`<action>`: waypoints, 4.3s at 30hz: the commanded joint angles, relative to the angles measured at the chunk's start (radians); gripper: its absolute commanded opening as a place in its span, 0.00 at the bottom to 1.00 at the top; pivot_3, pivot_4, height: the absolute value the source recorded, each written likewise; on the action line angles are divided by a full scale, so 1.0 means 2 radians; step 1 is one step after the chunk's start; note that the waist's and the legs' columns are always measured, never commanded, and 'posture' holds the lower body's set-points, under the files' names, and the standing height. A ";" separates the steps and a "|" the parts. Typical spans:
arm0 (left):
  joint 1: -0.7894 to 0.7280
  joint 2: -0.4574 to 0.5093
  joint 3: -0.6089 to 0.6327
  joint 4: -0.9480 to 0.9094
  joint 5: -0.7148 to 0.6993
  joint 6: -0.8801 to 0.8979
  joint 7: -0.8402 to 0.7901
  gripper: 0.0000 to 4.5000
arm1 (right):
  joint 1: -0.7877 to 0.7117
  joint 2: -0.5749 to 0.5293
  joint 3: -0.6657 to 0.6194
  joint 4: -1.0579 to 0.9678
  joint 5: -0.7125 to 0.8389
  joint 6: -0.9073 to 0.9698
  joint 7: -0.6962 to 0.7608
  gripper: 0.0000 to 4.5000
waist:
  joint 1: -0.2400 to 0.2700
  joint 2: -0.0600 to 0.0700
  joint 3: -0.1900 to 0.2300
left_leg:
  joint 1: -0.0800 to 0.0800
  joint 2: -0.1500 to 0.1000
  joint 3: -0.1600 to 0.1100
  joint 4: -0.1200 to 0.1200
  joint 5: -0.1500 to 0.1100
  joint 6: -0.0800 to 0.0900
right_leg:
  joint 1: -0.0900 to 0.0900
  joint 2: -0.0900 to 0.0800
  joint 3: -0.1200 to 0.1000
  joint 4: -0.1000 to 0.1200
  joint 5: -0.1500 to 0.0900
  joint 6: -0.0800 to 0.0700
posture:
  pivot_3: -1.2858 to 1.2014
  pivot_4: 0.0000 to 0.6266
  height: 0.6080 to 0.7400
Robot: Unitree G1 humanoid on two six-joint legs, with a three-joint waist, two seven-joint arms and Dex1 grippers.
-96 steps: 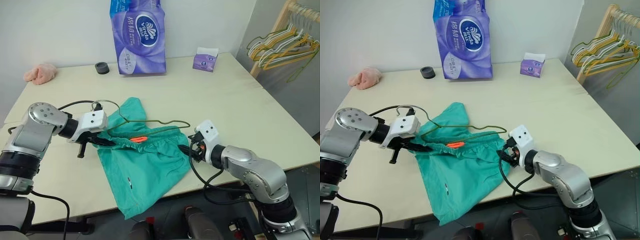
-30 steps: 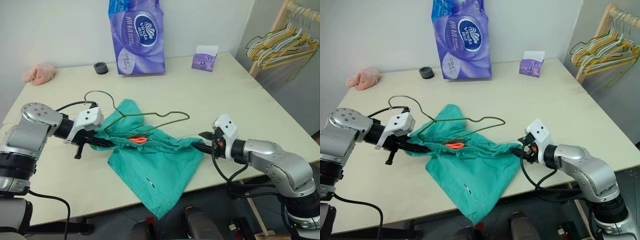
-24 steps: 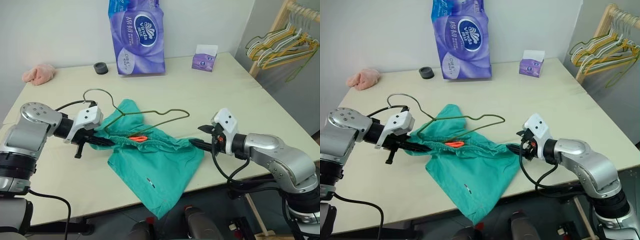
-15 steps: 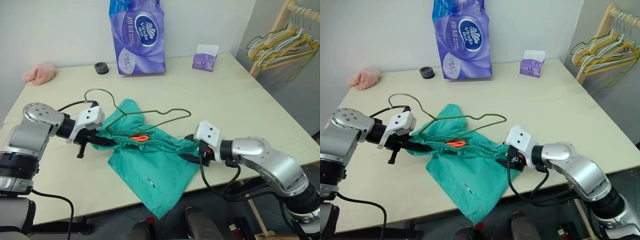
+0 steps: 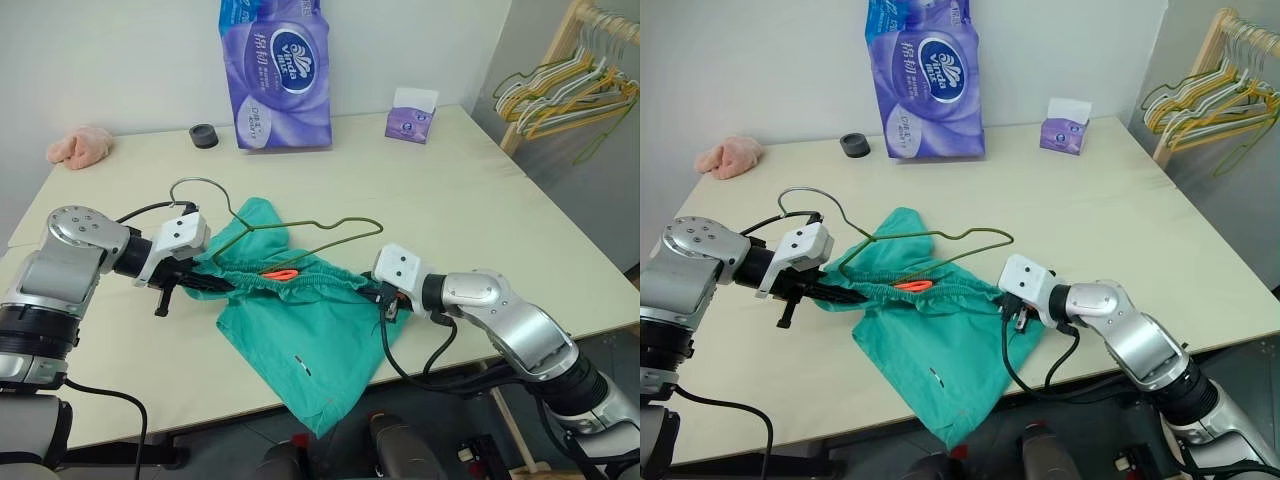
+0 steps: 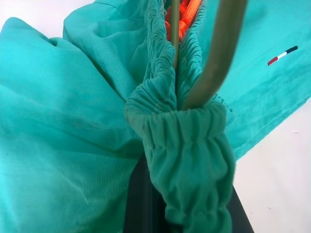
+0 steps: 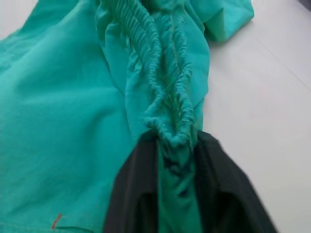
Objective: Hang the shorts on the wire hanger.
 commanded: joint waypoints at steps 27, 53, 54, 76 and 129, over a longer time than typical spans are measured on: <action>0.006 0.115 -0.063 0.023 -0.040 -0.060 -0.018 0.00 | -0.005 -0.032 -0.208 0.010 0.218 0.158 0.032 0.00 | 0.000 0.000 0.000 | 0.000 0.000 0.000 0.000 0.000 0.000 | 0.000 0.000 0.000 0.000 0.000 0.000 | 0.42 0.16 1.00; -0.027 0.131 -0.079 0.122 0.094 -0.169 0.011 0.00 | 0.012 -0.094 -0.208 -0.043 0.236 0.152 0.046 0.00 | 0.001 0.000 0.000 | 0.000 0.000 0.000 0.000 0.000 0.000 | 0.000 0.000 0.000 0.000 0.000 0.000 | 0.43 0.18 1.00; -0.032 0.130 -0.082 0.126 0.105 -0.179 0.020 0.00 | 0.008 -0.105 -0.196 -0.051 0.221 0.140 0.048 0.00 | 0.001 0.000 0.000 | 0.000 0.000 0.000 0.000 0.000 0.000 | 0.000 0.000 0.000 0.000 0.000 0.000 | 0.43 0.18 1.00; 0.000 0.030 -0.033 -0.035 0.046 -0.071 0.065 0.00 | -0.060 -0.037 -0.070 -0.090 0.149 0.099 0.004 0.32 | 0.001 0.000 0.000 | 0.000 0.000 0.000 0.000 0.000 0.000 | 0.000 0.000 0.000 0.000 0.000 0.000 | 0.42 0.19 1.00; -0.057 -0.006 0.062 0.088 -0.007 -0.034 0.029 0.60 | -0.082 -0.094 -0.096 0.015 0.088 0.097 0.181 0.00 | -0.001 0.000 0.000 | 0.000 0.000 -0.001 0.000 0.000 0.000 | 0.000 -0.001 0.000 0.000 0.000 0.000 | 0.42 0.15 1.00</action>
